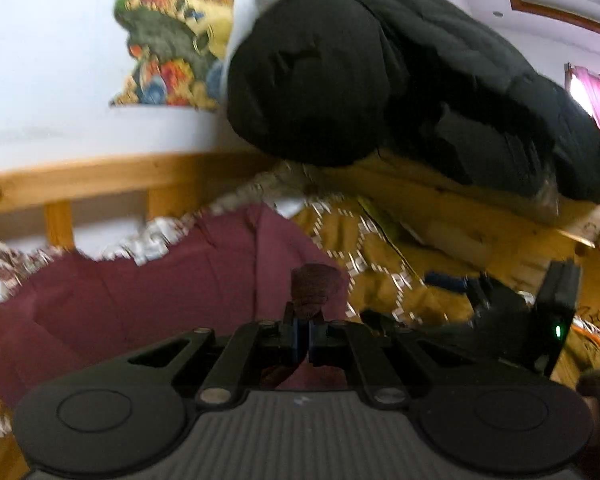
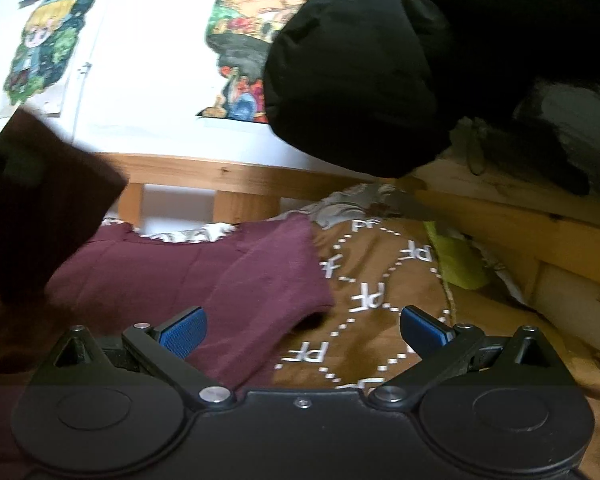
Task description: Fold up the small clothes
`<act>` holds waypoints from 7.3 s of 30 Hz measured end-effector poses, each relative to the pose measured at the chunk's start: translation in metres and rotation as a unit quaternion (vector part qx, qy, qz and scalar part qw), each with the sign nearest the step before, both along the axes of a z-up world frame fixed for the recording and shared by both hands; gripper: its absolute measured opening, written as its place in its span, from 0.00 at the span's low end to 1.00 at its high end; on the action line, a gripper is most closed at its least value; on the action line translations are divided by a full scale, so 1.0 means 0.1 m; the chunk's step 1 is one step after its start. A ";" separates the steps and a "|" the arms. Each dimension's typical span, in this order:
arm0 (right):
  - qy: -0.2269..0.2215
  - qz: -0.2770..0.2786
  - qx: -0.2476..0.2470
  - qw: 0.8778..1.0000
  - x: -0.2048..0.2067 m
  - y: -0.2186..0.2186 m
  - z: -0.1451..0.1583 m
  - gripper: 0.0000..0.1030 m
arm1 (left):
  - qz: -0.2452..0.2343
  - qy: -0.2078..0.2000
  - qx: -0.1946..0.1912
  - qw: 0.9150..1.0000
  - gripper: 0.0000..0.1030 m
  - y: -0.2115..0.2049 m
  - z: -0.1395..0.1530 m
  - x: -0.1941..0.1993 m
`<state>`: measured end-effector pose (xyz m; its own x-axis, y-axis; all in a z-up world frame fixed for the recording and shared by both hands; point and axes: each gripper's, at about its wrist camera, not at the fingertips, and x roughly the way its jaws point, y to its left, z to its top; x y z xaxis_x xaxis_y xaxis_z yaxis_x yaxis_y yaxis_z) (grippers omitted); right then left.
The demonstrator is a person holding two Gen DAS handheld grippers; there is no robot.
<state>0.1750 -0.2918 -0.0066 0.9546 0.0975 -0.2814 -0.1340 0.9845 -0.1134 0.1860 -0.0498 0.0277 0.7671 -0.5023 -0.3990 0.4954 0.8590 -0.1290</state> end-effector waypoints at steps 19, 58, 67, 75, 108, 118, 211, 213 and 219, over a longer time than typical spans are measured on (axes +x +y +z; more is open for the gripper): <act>0.012 -0.030 0.011 0.999 0.08 -0.16 -0.02 0.99 | 0.024 0.085 -0.005 0.996 0.40 -0.16 -0.43 -0.07; 0.159 0.138 -0.012 0.978 0.03 0.30 -0.06 0.00 | 0.394 0.161 0.115 0.898 0.83 1.10 -0.98 0.68; 0.191 0.206 0.084 0.956 0.09 0.40 -0.18 0.49 | 0.377 0.165 0.078 0.908 0.84 1.08 -0.93 0.59; 0.202 0.226 0.023 0.953 0.15 0.64 -0.32 0.09 | 0.359 0.169 0.094 0.913 0.85 0.96 -1.01 0.59; 0.177 0.166 -0.061 0.968 -0.01 0.53 -0.25 0.95 | 0.344 0.111 0.104 0.926 0.95 1.20 -0.66 0.39; 0.102 0.168 -0.059 0.979 -0.15 0.53 -0.22 0.99 | 0.311 0.104 0.080 0.941 0.64 1.60 -0.65 0.96; 0.255 0.165 -0.297 0.905 -1.25 0.63 -0.27 0.99 | 0.102 0.097 0.210 0.968 0.06 0.83 -0.52 -1.25; 0.244 0.162 -0.304 0.906 -1.27 0.63 -0.26 0.99 | 0.118 0.084 0.200 0.969 0.05 0.86 -0.43 -1.24; 0.228 0.183 -0.316 0.903 -1.32 0.65 -0.25 0.83 | 0.133 0.070 0.187 0.971 0.05 0.89 -0.27 -1.23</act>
<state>0.0427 -0.2266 -0.0320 0.6621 0.0648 -0.7466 -0.6110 0.6235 -0.4877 0.0626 0.0396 0.0007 0.7748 -0.0947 -0.6250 0.2507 0.9537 0.1662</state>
